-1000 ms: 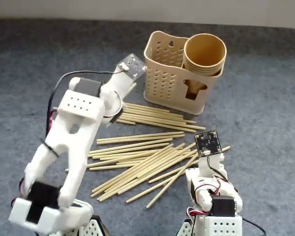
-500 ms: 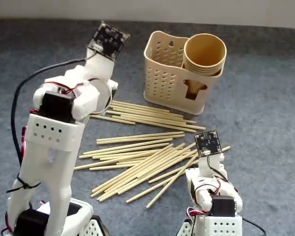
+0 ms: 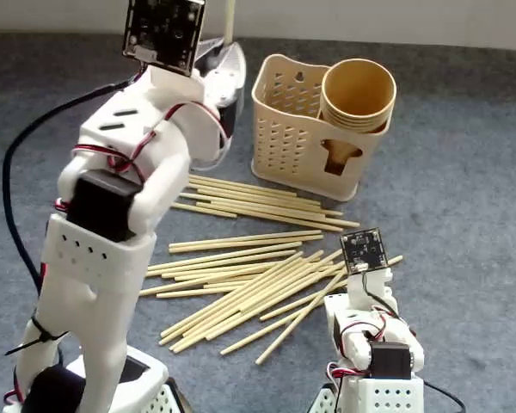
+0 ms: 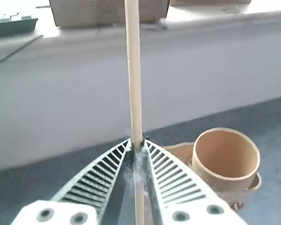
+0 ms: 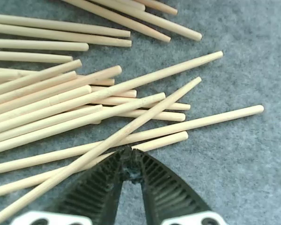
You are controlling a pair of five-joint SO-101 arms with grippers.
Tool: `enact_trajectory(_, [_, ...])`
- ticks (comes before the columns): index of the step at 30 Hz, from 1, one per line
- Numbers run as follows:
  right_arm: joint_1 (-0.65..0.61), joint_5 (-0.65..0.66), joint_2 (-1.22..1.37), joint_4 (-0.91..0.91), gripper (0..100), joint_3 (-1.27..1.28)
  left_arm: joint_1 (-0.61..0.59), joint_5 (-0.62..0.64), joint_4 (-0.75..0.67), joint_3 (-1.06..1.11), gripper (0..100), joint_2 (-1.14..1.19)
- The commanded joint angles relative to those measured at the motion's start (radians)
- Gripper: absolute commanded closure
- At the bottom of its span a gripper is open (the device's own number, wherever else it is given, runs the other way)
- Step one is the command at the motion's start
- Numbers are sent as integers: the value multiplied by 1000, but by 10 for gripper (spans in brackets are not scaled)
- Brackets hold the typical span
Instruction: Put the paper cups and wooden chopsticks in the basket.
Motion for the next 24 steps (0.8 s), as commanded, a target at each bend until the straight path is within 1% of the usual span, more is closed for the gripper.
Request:
enact_trajectory(1, [8, 9, -12, 7, 992, 154, 81, 14, -318, 119, 994, -31])
enact_trajectory(6, [8, 9, -12, 7, 992, 154, 93, 17, -724, 332, 994, -28])
enact_trajectory(9, [8, 9, -12, 7, 992, 154, 104, 12, -881, 397, 994, 1])
enact_trajectory(11, [8, 9, -12, 7, 992, 154, 110, 11, -904, 390, 994, 53])
enact_trajectory(18, [8, 9, -12, 7, 992, 154, 82, 17, -899, 254, 994, 272])
enact_trajectory(24, [8, 9, -12, 7, 992, 154, 87, 15, -898, 245, 994, 306])
